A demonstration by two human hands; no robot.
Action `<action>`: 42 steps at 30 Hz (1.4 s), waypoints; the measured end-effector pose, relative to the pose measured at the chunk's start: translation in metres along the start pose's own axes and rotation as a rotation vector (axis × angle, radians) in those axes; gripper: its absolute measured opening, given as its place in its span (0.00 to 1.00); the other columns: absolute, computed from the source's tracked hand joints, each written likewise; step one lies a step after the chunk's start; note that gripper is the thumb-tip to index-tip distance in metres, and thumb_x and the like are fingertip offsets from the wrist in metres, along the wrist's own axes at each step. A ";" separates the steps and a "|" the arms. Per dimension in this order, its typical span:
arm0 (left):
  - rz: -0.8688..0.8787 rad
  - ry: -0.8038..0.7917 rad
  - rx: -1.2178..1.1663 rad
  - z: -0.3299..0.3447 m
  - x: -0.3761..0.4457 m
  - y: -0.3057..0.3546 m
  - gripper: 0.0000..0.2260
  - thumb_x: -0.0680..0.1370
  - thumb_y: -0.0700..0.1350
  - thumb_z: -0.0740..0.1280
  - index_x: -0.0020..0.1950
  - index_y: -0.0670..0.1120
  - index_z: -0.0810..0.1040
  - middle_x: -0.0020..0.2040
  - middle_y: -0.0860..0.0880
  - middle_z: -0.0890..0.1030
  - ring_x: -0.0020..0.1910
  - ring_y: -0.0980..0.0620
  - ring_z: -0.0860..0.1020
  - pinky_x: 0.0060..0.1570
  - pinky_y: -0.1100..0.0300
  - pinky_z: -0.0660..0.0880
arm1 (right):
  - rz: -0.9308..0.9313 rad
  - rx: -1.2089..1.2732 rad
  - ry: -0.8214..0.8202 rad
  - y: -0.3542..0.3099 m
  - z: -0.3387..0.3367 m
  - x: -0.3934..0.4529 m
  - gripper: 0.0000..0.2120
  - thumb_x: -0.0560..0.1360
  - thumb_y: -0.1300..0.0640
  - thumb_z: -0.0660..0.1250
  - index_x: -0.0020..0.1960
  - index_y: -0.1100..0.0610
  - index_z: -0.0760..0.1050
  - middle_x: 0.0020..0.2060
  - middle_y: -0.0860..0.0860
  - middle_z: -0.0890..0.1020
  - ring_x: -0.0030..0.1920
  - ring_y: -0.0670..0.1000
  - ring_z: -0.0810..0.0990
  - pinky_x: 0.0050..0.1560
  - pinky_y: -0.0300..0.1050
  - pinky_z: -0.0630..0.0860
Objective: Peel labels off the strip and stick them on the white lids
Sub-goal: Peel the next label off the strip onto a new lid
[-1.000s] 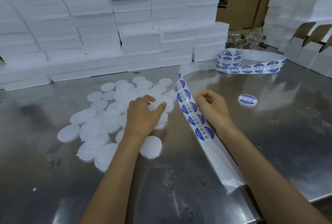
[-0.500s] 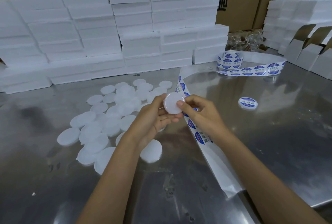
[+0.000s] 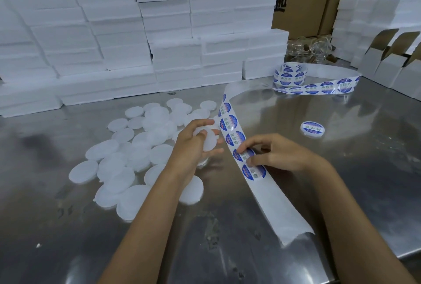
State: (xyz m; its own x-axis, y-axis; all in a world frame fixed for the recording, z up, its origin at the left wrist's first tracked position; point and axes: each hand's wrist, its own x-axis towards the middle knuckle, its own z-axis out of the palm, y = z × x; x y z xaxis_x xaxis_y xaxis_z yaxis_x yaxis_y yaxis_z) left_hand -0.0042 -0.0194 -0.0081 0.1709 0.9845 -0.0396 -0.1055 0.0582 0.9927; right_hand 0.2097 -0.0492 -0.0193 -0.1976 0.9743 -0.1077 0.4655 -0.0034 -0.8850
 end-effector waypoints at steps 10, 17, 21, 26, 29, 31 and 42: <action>0.006 -0.132 0.129 0.015 -0.005 -0.007 0.08 0.83 0.38 0.62 0.59 0.48 0.76 0.63 0.44 0.79 0.49 0.50 0.86 0.51 0.56 0.83 | -0.164 -0.161 -0.023 0.002 0.017 0.011 0.13 0.71 0.60 0.76 0.55 0.56 0.80 0.58 0.48 0.80 0.61 0.47 0.77 0.64 0.44 0.74; -0.014 -0.138 0.184 0.013 0.000 -0.010 0.09 0.83 0.39 0.62 0.55 0.52 0.77 0.65 0.44 0.78 0.51 0.49 0.85 0.49 0.54 0.83 | -0.169 -0.217 0.121 -0.001 0.025 0.015 0.10 0.70 0.61 0.76 0.50 0.56 0.81 0.51 0.50 0.81 0.47 0.42 0.78 0.47 0.28 0.72; -0.021 -0.119 0.233 0.012 0.003 -0.012 0.07 0.83 0.41 0.62 0.57 0.52 0.77 0.67 0.45 0.77 0.58 0.47 0.82 0.54 0.48 0.82 | -0.148 -0.139 0.163 0.000 0.027 0.015 0.08 0.70 0.63 0.76 0.48 0.59 0.81 0.47 0.50 0.83 0.42 0.39 0.78 0.43 0.28 0.73; -0.016 -0.093 0.243 0.012 0.006 -0.014 0.07 0.84 0.42 0.63 0.59 0.51 0.75 0.65 0.49 0.76 0.54 0.51 0.82 0.46 0.57 0.84 | -0.158 0.122 0.197 -0.005 0.024 0.012 0.07 0.68 0.64 0.77 0.45 0.61 0.81 0.43 0.52 0.86 0.45 0.48 0.84 0.51 0.44 0.80; -0.031 -0.105 0.222 0.012 0.007 -0.014 0.05 0.84 0.45 0.61 0.59 0.50 0.74 0.63 0.49 0.77 0.49 0.54 0.83 0.43 0.60 0.83 | -0.196 0.385 0.200 -0.009 0.021 0.007 0.05 0.67 0.63 0.75 0.41 0.60 0.80 0.44 0.60 0.85 0.44 0.54 0.83 0.52 0.51 0.79; -0.051 -0.117 0.185 0.012 0.007 -0.012 0.05 0.84 0.48 0.60 0.57 0.51 0.74 0.61 0.46 0.79 0.49 0.53 0.83 0.44 0.59 0.82 | -0.223 0.530 0.218 -0.012 0.018 0.005 0.04 0.68 0.62 0.72 0.42 0.59 0.79 0.43 0.58 0.84 0.44 0.54 0.82 0.50 0.49 0.77; -0.139 -0.079 -0.515 0.019 0.001 0.002 0.28 0.82 0.64 0.51 0.59 0.42 0.75 0.52 0.39 0.85 0.48 0.40 0.85 0.45 0.46 0.83 | -0.287 0.565 0.458 -0.037 0.047 0.008 0.11 0.70 0.71 0.72 0.45 0.57 0.77 0.44 0.58 0.84 0.43 0.54 0.83 0.42 0.49 0.82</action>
State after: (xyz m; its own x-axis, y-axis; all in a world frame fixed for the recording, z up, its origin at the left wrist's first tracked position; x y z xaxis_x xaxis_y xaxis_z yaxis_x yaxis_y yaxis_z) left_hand 0.0141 -0.0218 -0.0037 0.2883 0.9474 -0.1388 -0.5396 0.2805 0.7938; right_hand 0.1501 -0.0523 -0.0088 0.1887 0.9500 0.2490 -0.0837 0.2681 -0.9597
